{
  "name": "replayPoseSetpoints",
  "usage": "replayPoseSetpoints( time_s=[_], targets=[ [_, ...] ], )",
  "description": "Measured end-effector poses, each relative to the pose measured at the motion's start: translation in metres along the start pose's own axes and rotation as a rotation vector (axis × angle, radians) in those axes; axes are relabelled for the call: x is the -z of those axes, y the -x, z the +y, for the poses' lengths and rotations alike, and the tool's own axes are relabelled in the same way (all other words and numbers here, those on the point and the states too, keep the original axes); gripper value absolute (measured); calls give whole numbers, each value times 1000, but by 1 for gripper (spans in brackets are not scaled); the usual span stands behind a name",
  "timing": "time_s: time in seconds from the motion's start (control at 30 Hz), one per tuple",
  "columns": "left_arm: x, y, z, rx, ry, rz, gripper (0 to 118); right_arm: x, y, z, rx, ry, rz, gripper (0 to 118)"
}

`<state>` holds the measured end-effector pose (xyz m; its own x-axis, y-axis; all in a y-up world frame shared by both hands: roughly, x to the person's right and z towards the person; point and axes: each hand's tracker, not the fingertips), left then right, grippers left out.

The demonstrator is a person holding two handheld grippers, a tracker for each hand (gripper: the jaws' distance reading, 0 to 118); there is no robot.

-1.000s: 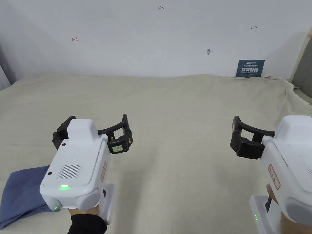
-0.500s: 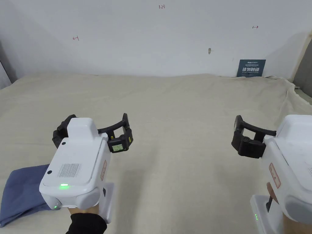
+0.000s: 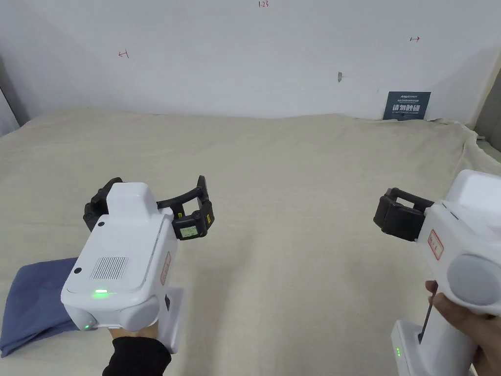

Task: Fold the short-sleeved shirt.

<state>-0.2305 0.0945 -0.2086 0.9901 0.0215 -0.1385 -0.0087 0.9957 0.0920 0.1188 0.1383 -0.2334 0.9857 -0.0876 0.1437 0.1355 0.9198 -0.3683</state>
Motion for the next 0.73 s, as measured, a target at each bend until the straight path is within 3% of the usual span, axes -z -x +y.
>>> replayPoseSetpoints(
  time_s=[0.73],
  targets=[
    [1,1,1,-4,-6,-2,118,4,7,0,-28,33,-22,116]
  ],
)
